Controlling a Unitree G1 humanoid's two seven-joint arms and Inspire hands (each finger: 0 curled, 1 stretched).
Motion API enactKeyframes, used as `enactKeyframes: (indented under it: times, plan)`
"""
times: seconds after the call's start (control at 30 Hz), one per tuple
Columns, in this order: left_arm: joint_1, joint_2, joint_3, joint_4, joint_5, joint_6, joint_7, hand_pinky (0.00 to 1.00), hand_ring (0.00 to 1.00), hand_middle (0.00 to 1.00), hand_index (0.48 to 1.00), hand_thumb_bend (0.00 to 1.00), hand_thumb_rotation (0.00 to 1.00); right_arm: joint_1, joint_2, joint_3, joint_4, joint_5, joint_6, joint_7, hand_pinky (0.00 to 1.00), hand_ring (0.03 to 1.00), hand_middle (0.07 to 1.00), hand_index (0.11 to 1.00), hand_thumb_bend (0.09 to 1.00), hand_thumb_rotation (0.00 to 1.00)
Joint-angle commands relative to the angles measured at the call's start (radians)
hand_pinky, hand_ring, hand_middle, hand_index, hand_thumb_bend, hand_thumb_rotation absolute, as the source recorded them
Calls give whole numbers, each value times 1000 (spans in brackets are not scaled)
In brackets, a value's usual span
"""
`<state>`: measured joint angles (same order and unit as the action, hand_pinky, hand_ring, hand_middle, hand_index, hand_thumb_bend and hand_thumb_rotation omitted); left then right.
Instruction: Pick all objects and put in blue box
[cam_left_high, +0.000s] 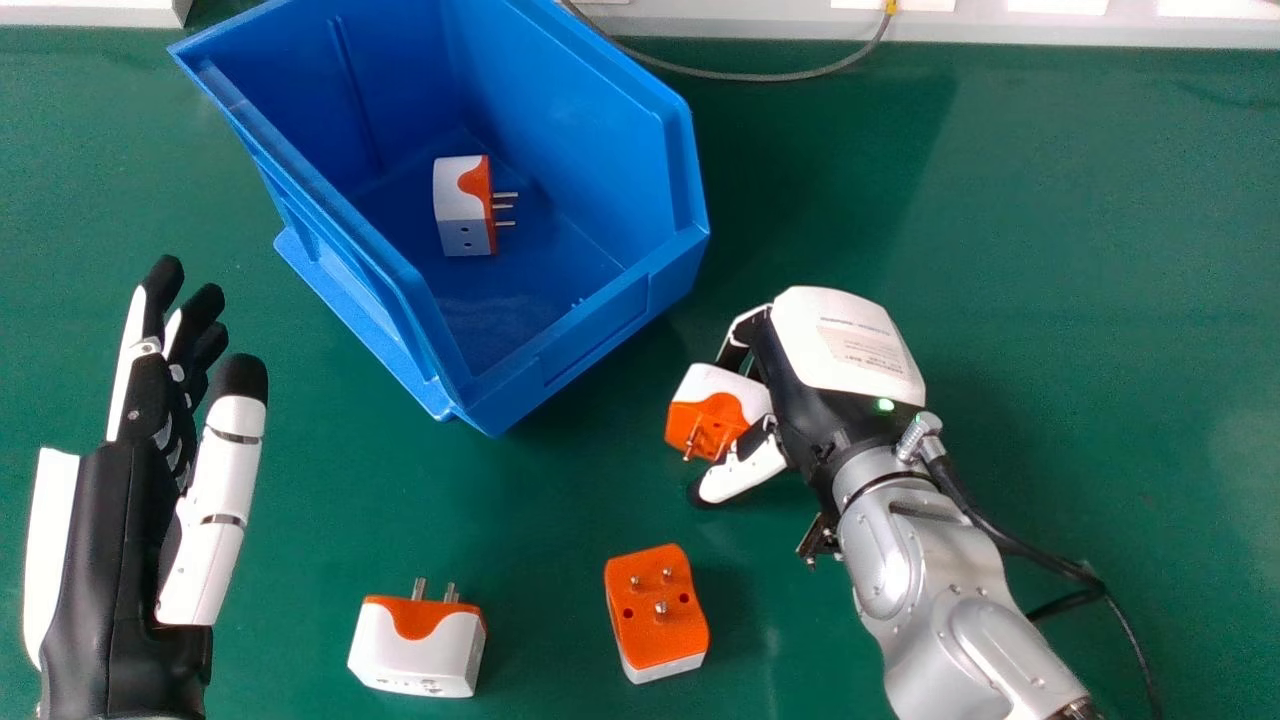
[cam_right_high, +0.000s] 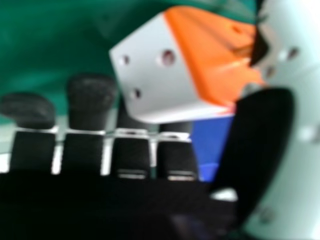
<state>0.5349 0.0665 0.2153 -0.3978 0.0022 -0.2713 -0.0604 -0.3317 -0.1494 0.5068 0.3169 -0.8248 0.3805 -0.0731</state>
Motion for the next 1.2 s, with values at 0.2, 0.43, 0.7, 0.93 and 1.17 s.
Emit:
enactKeyframes:
  times: [0.2, 0.43, 0.7, 0.93, 1.17]
  plan:
    - [2, 3, 2, -13, -2, -27, 2, 976, 942, 949, 976, 421, 841, 27, -20, -8, 5, 15, 32, 47, 167, 236, 409, 449, 463, 286]
    - [-1, 4, 5, -10, 4, -25, 6, 977, 938, 945, 972, 420, 835, 28, -23, -11, 5, 25, 15, 44, 201, 277, 381, 400, 419, 746]
    - [-5, 4, 2, -21, 10, -6, 8, 973, 938, 949, 972, 416, 830, 24, -30, -9, 13, 35, -2, 29, 200, 274, 356, 363, 401, 884]
    - [-16, 10, 3, -11, -3, -12, -2, 984, 948, 956, 979, 421, 843, 16, -28, -9, 21, 34, 2, 21, 221, 304, 383, 380, 395, 938]
    - [-22, 10, 8, -4, -16, -17, -6, 989, 949, 954, 978, 412, 843, 5, -11, -6, 38, 22, 29, 0, 227, 306, 383, 374, 353, 903]
